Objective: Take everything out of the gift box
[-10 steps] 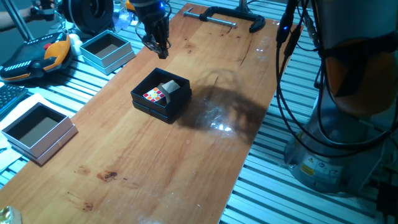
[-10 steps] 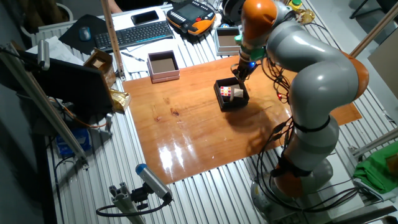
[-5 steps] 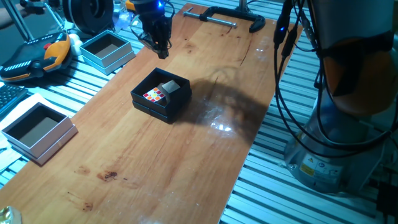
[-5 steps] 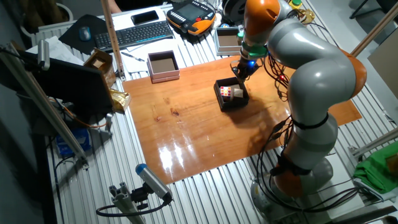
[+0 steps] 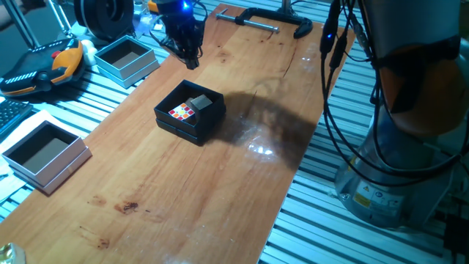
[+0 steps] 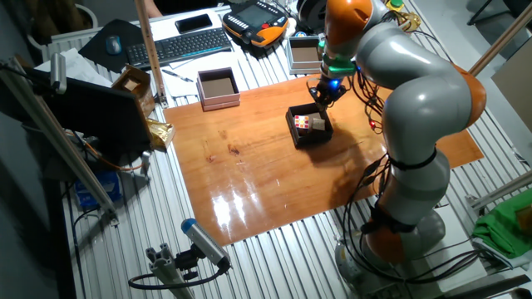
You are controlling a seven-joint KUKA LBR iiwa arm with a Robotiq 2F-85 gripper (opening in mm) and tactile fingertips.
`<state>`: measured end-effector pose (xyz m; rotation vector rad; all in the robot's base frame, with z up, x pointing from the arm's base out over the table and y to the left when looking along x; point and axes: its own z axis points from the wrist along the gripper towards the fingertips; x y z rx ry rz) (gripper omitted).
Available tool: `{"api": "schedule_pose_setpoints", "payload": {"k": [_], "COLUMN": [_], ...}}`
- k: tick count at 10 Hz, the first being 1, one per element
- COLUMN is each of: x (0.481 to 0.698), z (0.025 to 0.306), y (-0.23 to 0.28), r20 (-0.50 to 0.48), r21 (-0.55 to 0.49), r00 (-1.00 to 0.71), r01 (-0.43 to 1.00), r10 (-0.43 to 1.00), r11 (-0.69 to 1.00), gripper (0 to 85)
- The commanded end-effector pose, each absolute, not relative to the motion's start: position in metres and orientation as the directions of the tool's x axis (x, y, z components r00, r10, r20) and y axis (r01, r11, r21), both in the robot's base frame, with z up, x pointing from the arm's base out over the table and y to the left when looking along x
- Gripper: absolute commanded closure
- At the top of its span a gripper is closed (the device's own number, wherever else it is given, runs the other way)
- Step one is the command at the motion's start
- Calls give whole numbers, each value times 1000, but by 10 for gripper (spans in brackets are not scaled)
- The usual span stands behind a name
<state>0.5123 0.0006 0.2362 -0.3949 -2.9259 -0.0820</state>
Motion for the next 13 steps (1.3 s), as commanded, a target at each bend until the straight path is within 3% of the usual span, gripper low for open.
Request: {"api": "schedule_pose_setpoints", "payload": {"k": [1,6,7,11,13], "x": [512,512,514,526,530], "z": [236,236,234,207,191], "y": [1,1,1,3,-2], "r20": [191,153,134,80,59], "r21": [32,-3,-1,-71,-68], "r00": [-817,-861,-880,-889,-887], "r01": [559,490,461,447,454], "r10": [544,485,457,452,458], "r11": [828,871,888,892,888], "gripper": [843,843,763,277,227]}}
